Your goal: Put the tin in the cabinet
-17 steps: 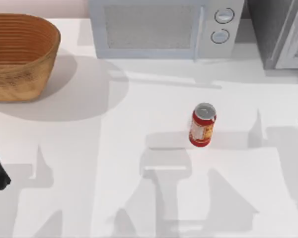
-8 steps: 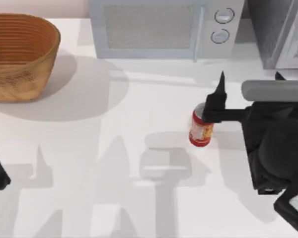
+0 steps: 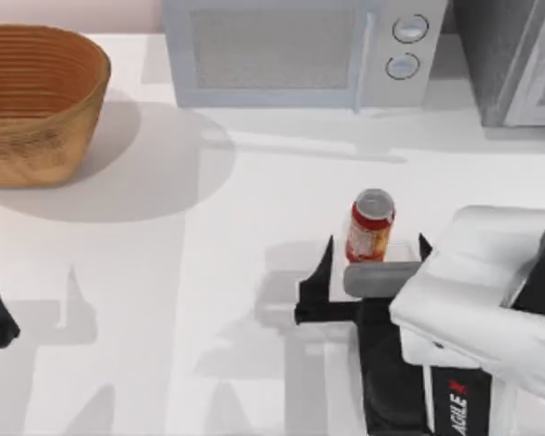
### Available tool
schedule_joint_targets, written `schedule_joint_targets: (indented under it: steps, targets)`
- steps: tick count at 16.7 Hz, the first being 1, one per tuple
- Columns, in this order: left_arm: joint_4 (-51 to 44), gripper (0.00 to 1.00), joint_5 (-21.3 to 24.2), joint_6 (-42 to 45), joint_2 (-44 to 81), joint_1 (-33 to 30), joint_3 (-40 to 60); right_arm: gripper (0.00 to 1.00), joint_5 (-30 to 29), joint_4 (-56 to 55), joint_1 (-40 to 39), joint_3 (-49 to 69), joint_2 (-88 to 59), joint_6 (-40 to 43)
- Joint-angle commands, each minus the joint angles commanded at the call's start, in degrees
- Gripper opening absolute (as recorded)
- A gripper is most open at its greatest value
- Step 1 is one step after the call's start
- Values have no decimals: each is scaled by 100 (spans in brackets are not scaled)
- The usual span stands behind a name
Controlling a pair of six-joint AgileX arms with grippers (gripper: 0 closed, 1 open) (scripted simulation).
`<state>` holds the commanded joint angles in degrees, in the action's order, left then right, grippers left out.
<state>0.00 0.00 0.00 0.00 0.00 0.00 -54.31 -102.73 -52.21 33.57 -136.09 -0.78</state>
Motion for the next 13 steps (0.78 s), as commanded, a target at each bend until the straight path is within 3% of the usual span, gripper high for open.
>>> schedule_joint_targets:
  steps: [8, 9, 13]
  targets:
    - [0, 100, 0, 0, 0, 0, 0, 100, -232, -398, -217, 119, -562, 14]
    - [0, 100, 0, 0, 0, 0, 0, 100, 52, 22, -158, 482, -891, -280]
    - [0, 100, 0, 0, 0, 0, 0, 100, 28, -1, 30, 618, -761, -98]
